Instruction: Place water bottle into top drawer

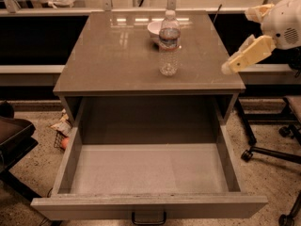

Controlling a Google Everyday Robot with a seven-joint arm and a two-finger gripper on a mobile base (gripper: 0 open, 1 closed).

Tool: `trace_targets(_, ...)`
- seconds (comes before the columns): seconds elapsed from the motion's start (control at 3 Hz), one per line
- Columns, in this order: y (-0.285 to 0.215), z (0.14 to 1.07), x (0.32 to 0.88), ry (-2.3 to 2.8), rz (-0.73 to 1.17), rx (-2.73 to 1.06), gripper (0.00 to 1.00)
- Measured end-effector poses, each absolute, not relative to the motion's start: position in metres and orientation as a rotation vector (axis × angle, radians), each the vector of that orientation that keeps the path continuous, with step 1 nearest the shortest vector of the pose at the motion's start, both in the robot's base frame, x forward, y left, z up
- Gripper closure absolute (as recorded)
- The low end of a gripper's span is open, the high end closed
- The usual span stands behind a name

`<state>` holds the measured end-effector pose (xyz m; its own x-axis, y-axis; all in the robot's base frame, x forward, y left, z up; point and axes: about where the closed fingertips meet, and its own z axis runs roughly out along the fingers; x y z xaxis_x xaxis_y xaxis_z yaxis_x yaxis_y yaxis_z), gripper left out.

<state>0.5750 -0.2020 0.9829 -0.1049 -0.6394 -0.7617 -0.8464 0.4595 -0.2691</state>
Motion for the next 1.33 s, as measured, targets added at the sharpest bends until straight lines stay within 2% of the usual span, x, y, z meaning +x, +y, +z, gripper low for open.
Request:
trace_targets(0.33,-0.195,0.973,0.581,1.738,0.373,-1.145,0.0)
trace_targets(1.0,-0.193,0.976,0.582,1.717,0.385,-1.123,0.0)
trace_targets(1.33,-0.163,0.957,0.621,1.641,0.496,-1.07,0.0)
